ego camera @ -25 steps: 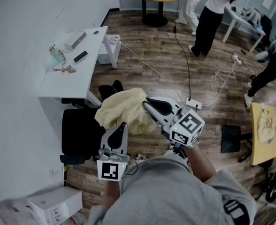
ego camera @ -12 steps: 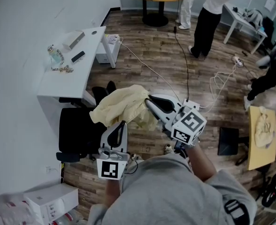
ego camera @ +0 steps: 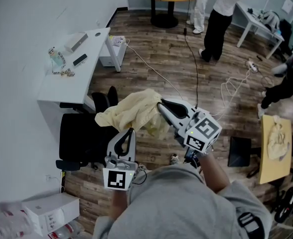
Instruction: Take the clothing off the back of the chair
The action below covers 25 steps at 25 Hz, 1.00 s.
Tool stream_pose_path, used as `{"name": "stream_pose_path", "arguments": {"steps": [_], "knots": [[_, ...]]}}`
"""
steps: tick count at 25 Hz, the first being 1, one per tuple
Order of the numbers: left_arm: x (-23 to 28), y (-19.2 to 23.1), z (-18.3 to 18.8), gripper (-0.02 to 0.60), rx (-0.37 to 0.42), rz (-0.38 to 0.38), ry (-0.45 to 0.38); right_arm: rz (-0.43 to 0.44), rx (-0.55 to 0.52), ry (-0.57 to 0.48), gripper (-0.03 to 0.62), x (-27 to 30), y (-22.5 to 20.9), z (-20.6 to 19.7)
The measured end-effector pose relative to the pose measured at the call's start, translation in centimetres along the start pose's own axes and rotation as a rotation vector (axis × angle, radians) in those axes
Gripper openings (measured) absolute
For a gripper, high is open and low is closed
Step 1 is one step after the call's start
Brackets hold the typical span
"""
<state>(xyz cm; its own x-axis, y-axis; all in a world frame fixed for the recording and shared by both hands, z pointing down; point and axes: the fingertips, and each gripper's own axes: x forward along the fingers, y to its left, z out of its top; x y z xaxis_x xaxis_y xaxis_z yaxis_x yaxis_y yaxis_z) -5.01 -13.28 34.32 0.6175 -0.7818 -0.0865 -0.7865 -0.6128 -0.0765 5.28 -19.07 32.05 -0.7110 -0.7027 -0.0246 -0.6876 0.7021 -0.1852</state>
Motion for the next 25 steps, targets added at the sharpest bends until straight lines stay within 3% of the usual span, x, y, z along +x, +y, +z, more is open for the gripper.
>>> {"name": "stream_pose_path", "arguments": {"steps": [10,25], "knots": [[1.7,-1.9,0.4,0.035,-0.002,-0.023,-0.008,-0.042,0.004,-0.002,0.058,-2.5,-2.3,0.5],[5.1,-7.7,0.6,0.035,0.010,-0.120,-0.003,-0.158,0.024,-0.022,0.058,-10.2,-6.8,0.6]]}}
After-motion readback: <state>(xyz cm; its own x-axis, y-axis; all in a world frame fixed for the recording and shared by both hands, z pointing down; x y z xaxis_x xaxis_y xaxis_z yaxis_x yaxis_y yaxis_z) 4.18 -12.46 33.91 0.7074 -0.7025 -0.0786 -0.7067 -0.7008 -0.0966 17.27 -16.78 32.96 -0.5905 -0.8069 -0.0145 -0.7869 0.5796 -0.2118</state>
